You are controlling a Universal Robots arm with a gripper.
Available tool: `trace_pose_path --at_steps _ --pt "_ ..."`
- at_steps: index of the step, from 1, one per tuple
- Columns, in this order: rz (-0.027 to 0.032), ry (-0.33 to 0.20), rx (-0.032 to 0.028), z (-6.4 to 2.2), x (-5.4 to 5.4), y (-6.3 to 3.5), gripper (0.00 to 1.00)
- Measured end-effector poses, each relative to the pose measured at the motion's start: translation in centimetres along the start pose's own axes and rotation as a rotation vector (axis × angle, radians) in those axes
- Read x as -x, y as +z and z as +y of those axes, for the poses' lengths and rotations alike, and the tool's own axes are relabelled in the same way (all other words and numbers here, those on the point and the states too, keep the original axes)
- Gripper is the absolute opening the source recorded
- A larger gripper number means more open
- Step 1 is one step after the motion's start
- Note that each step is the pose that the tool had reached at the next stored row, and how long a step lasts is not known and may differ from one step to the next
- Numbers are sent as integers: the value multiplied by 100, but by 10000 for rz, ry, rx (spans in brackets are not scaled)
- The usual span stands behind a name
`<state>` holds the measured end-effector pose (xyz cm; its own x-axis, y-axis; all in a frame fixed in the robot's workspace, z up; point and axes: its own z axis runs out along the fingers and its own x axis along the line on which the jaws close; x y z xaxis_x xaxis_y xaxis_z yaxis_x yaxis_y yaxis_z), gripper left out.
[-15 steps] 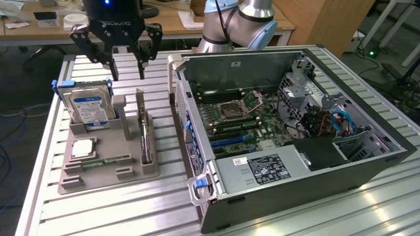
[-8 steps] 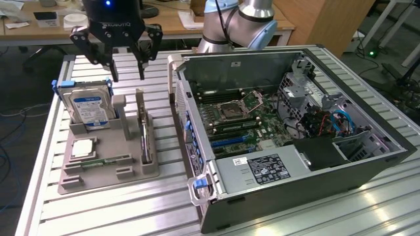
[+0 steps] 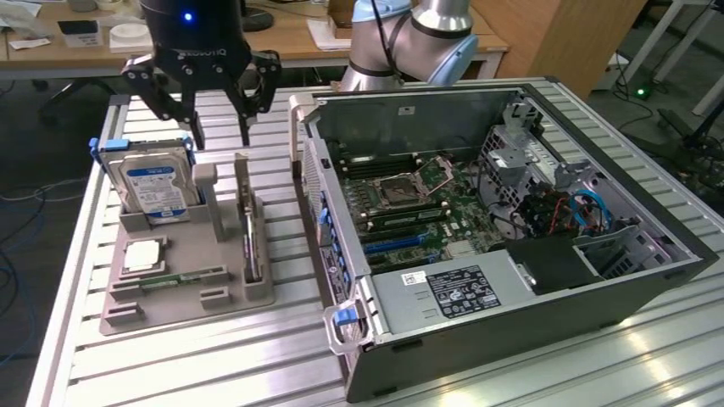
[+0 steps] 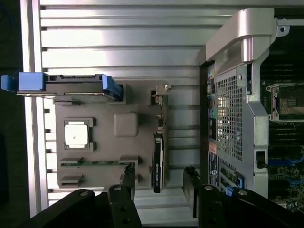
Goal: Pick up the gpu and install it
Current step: 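Pick up the gpu and move the gpu toward the slot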
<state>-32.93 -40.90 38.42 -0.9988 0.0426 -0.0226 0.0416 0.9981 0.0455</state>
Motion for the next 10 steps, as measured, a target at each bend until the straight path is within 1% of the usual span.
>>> trace_pose_path --at_steps 4,8,10 --pt "8 -3 0 -10 0 73 53" --pt "16 -2 -1 -46 4 143 53" --pt "20 -1 -1 -51 9 180 53"
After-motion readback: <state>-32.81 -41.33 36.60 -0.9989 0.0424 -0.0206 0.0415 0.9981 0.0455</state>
